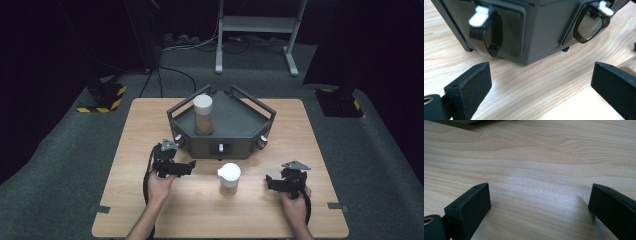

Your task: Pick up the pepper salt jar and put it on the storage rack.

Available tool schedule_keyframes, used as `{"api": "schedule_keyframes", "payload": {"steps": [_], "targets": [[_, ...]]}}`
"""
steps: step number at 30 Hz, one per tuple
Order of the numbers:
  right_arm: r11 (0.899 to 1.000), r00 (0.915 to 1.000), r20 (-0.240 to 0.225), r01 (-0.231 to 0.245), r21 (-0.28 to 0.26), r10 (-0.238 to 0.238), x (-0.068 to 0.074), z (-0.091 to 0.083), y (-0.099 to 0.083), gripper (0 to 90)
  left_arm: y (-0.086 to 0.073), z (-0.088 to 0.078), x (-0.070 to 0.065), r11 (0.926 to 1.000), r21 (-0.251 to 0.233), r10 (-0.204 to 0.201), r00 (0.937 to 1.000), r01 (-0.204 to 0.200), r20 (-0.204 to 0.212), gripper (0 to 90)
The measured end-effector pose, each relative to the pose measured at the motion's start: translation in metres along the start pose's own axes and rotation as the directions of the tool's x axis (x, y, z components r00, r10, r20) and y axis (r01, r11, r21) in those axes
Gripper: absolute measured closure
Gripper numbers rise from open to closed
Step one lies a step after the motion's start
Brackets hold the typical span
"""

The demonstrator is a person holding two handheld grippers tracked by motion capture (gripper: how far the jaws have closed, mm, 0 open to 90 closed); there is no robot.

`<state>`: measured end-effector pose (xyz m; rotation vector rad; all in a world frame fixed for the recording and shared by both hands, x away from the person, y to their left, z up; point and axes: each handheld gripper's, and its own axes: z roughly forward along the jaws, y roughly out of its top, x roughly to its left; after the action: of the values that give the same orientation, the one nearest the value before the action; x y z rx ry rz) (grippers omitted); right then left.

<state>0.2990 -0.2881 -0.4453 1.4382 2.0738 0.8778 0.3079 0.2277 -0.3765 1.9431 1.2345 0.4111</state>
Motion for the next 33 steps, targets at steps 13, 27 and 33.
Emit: {"api": "schedule_keyframes", "payload": {"steps": [13, 27, 33], "targets": [[1.000, 1.0000, -0.001, -0.001, 0.000, 0.001, 0.000, 0.000, 0.000, 3.5, -0.017, 0.014, -0.011, 0.9993, 0.036, 0.015, 0.9993, -0.014, -0.035, 3.2], [1.000, 1.0000, -0.001, -0.001, 0.000, 0.001, 0.000, 0.000, 0.000, 3.6, -0.036, 0.029, -0.018, 0.9980, 0.062, 0.016, 0.9969, -0.011, -0.077, 3.4], [1.000, 1.0000, 0.000, 0.000, 0.000, 0.000, 0.000, 0.000, 0.000, 3.6, -0.043, 0.034, -0.020, 0.9979, 0.065, 0.009, 0.9960, -0.004, -0.088, 3.5]]}}
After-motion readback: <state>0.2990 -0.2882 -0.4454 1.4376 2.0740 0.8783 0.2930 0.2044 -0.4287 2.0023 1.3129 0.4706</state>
